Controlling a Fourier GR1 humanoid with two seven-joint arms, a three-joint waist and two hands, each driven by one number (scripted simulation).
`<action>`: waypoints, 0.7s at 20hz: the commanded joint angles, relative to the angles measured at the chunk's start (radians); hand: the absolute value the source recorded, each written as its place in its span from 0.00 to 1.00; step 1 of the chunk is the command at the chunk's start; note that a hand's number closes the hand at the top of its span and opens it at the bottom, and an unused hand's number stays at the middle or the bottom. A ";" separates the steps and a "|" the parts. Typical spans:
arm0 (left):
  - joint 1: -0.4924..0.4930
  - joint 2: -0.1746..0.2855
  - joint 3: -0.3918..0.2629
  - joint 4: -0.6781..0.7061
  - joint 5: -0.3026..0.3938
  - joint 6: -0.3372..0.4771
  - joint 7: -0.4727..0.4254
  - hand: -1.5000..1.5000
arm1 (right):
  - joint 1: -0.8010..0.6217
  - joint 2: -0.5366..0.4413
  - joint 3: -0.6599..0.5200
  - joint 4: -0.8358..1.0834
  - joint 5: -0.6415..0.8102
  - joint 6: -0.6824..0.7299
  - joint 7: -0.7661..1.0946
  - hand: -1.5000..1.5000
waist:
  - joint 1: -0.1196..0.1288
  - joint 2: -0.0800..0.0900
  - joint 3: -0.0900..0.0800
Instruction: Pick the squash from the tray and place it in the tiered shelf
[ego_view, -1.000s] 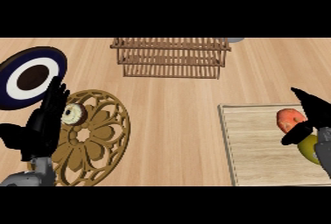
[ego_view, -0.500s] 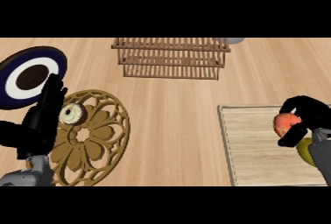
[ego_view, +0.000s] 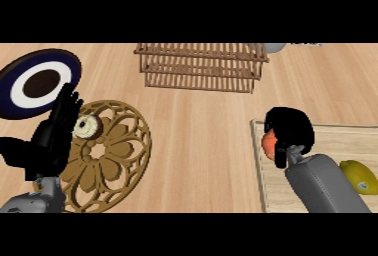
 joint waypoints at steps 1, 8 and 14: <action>-0.042 -0.013 -0.025 0.016 -0.020 0.005 -0.002 0.50 | -0.061 0.259 0.142 -0.017 -0.030 -0.050 0.155 1.00 | 0.041 0.022 0.030; -0.028 -0.019 -0.037 0.037 -0.023 -0.008 -0.013 0.50 | -0.246 0.270 0.388 -0.095 -0.196 -0.291 0.514 1.00 | 0.048 0.014 0.030; -0.026 -0.023 -0.018 0.064 -0.017 -0.004 -0.042 0.50 | -0.452 0.272 0.337 -0.201 -0.179 -0.480 0.677 1.00 | 0.025 0.007 0.028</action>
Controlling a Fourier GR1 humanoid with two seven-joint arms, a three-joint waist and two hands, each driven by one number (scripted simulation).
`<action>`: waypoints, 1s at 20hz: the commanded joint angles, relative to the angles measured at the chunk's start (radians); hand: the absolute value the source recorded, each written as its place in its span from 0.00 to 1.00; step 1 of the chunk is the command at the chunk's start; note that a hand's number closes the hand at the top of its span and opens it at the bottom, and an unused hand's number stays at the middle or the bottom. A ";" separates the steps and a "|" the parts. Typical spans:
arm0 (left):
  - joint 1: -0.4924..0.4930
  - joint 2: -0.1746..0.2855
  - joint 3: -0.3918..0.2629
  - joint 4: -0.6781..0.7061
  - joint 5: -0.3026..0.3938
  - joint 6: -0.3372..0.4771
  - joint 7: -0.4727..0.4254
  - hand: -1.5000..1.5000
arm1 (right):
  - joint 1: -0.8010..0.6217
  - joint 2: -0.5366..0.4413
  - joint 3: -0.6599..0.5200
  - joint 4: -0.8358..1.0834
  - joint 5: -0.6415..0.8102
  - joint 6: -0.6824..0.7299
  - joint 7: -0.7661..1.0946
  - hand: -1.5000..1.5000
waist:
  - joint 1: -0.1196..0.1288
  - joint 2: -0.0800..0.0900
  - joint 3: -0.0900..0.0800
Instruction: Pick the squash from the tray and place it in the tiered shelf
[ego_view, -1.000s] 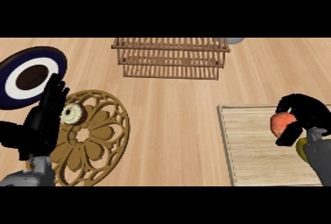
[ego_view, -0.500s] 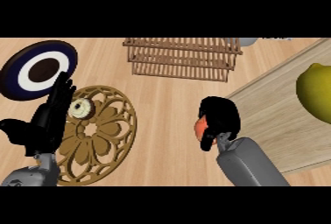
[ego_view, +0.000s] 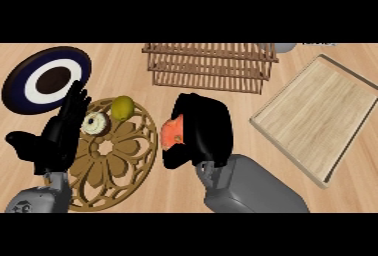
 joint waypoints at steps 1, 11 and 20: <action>0.006 -0.005 0.007 -0.013 0.001 0.012 0.011 0.50 | -0.137 0.017 -0.027 -0.025 0.047 -0.164 0.235 1.00 | -0.016 -0.005 0.001; 0.030 0.012 0.037 -0.017 0.015 -0.001 0.006 0.50 | -0.395 0.017 -0.128 0.057 0.143 -0.039 0.376 1.00 | -0.040 -0.006 0.001; 0.058 -0.014 0.008 -0.043 -0.024 0.021 -0.012 0.50 | -0.433 0.017 -0.279 0.223 0.195 -0.126 0.235 1.00 | -0.047 0.003 0.002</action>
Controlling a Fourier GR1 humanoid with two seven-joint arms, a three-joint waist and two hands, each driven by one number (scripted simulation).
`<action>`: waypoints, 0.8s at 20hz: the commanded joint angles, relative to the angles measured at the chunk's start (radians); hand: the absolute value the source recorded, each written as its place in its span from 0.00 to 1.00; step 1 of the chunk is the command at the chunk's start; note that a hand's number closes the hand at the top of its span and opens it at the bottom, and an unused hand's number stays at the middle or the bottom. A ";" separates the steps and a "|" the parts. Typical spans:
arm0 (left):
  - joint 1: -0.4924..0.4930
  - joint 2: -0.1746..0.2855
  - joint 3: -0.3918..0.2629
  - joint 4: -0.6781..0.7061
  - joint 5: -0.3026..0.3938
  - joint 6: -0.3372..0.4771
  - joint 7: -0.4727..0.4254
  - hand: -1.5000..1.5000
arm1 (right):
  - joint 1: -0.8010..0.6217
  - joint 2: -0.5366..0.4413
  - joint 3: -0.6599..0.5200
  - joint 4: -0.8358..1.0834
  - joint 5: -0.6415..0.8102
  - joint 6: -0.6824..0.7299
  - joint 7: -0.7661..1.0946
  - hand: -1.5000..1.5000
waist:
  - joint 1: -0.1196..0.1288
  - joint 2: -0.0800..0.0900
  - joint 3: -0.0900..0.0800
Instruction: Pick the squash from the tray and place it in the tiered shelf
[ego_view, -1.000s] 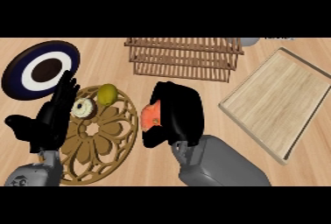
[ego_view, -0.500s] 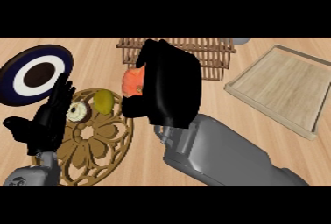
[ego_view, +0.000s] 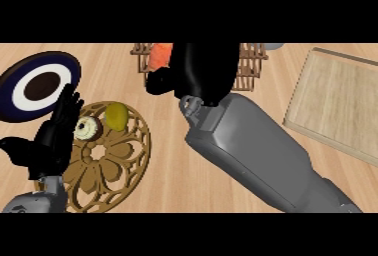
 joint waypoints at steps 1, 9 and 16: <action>-0.005 0.018 0.022 -0.007 0.025 -0.027 0.003 0.50 | -0.058 0.011 -0.033 0.084 -0.003 -0.098 0.189 1.00 | 0.010 0.003 0.000; 0.019 0.003 0.015 -0.012 0.002 -0.015 -0.015 0.50 | -0.024 0.012 -0.117 0.250 0.060 -0.272 -0.003 1.00 | 0.003 0.006 0.001; 0.034 -0.032 -0.029 -0.083 -0.025 0.010 0.034 0.50 | -0.032 0.012 -0.207 0.515 0.040 -0.478 -0.224 1.00 | 0.011 0.009 0.001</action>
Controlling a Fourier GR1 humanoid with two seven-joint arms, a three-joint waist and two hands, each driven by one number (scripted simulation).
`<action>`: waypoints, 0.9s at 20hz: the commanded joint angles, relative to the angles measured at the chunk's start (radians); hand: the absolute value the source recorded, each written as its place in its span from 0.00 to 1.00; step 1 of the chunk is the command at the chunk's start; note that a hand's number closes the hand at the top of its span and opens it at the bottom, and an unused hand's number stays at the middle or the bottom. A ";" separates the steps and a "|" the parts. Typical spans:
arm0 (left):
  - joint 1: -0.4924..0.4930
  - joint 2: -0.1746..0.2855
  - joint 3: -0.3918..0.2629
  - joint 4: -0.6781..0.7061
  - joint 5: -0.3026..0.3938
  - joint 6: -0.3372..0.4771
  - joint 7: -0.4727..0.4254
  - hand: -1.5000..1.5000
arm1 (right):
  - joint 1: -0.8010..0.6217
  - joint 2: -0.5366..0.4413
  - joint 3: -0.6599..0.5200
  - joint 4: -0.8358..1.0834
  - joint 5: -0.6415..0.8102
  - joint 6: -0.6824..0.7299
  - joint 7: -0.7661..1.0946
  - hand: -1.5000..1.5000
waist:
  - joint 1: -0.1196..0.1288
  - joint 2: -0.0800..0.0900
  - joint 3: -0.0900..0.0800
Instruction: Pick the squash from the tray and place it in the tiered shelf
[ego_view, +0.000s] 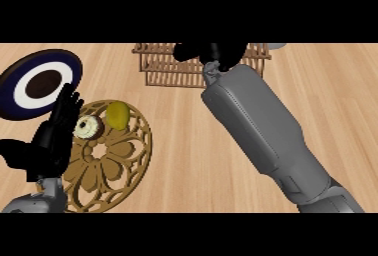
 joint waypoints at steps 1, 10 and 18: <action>-0.046 0.032 0.038 0.014 0.017 -0.021 0.023 0.50 | -0.071 0.004 -0.106 0.153 -0.024 -0.111 -0.052 1.00 | -0.005 0.002 0.000; -0.021 0.013 0.035 0.034 0.016 -0.034 -0.027 0.50 | -0.094 0.005 -0.161 0.356 -0.156 -0.317 -0.165 0.00 | 0.010 0.006 0.000; -0.037 -0.043 0.001 0.088 -0.027 0.004 -0.042 0.50 | -0.172 0.005 -0.233 0.473 -0.314 -0.308 -0.350 0.00 | 0.001 0.005 0.000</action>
